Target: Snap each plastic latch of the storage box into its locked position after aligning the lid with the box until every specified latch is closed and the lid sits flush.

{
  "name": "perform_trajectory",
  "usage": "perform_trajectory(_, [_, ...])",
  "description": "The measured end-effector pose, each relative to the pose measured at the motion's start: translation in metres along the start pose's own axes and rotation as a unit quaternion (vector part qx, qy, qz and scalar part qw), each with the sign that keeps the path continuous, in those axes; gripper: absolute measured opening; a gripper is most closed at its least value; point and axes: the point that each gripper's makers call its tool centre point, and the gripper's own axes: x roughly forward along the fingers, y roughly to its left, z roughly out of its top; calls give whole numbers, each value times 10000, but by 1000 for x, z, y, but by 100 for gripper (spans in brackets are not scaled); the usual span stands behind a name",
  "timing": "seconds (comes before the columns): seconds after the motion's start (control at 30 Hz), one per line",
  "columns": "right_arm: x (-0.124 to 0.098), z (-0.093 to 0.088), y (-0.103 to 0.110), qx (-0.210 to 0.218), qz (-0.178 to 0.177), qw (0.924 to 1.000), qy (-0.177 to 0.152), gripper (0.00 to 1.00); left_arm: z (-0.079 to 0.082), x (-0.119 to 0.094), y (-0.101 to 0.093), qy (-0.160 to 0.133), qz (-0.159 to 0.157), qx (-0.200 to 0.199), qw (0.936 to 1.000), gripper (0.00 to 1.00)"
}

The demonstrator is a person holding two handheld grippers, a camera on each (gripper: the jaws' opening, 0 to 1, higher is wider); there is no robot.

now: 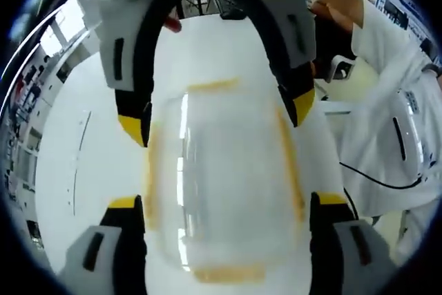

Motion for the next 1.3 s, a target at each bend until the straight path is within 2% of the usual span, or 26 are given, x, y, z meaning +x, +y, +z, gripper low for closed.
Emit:
perform_trajectory(0.17, [11, -7, -4, -94, -17, 9999, 74, 98, -1, 3, 3, -213, -5, -49, 9998, 100])
perform_trajectory(0.43, [14, -8, -3, -156, 4, 9998, 151, 100, -2, 5, 1, -147, -8, -113, 9998, 100])
perform_trajectory(0.77, [13, -8, -2, -171, -55, 9998, 84, 100, -1, 6, -2, -214, 3, -80, 9997, 100])
perform_trajectory(1.0, [8, -5, -4, -68, 78, 9997, -214, 100, 0, 5, 0, -40, -106, -126, 9999, 100])
perform_trajectory(1.17, [10, -2, -5, -23, 229, 9993, -286, 100, 0, 5, 2, -131, -299, -141, 9994, 100])
perform_trajectory(1.3, [12, -3, -3, -53, 173, 9997, -163, 100, 1, 5, 0, -252, -266, -110, 9993, 100])
